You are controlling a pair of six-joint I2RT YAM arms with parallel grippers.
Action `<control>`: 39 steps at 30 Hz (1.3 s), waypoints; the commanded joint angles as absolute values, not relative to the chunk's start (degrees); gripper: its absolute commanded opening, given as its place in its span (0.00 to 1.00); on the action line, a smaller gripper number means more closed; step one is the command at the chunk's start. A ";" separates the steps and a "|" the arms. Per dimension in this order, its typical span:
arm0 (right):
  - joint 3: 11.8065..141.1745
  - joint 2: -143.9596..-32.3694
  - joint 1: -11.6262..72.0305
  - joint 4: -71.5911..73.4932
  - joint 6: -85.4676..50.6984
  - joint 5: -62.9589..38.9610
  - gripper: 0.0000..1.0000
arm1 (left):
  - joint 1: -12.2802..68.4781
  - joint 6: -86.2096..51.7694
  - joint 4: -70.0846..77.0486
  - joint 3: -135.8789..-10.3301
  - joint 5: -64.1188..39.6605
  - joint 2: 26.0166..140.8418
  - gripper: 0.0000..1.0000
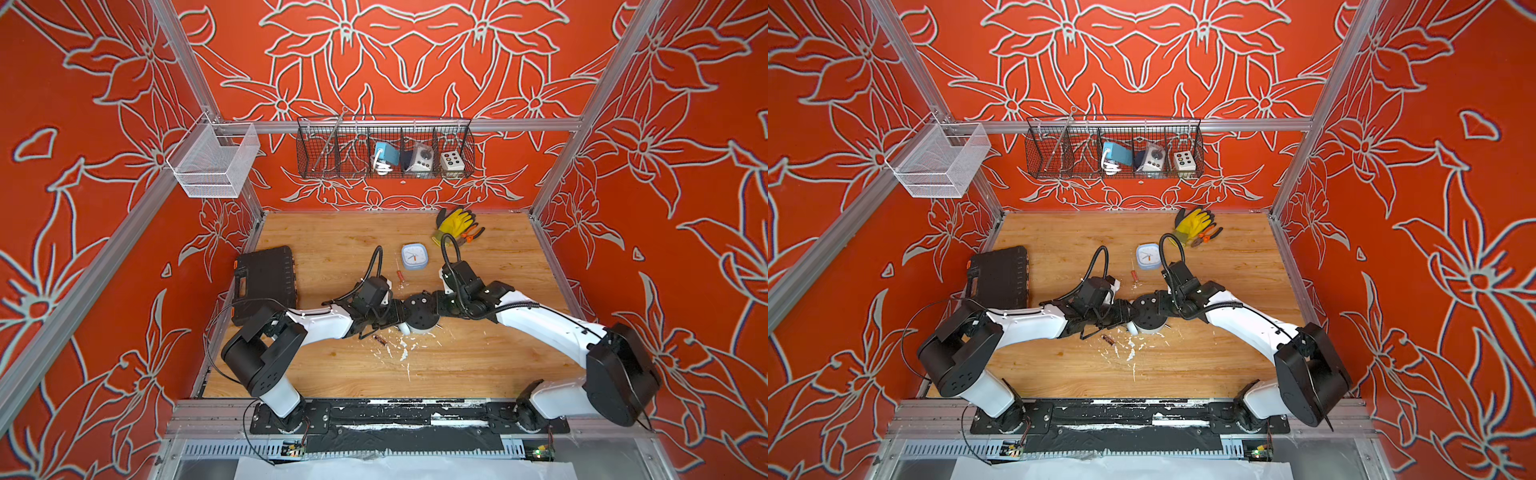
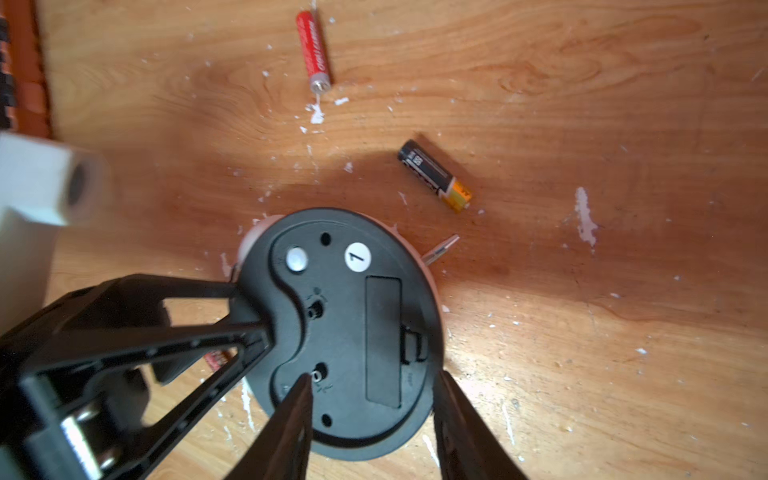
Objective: Insert the battery into the alarm
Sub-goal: Remove the cover from the alarm.
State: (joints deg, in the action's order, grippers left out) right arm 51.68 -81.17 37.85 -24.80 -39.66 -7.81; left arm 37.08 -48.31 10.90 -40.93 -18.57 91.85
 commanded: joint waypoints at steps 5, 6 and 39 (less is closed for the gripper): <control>52.74 -84.06 37.71 -26.22 -38.64 -6.33 0.47 | 34.70 -47.74 5.76 -39.60 -20.62 86.59 0.62; 52.86 -84.48 37.61 -26.16 -38.50 -6.79 0.46 | 34.43 -47.51 5.64 -39.64 -20.44 85.98 0.62; 55.01 -88.93 37.01 -23.90 -35.97 -12.99 0.43 | 29.27 -47.60 13.23 -34.30 -23.12 93.15 0.01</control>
State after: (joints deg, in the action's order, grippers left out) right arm 52.99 -87.77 37.19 -24.14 -37.26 -11.73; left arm 29.30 -47.92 15.51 -34.02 -24.53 92.33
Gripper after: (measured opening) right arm 0.434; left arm 0.050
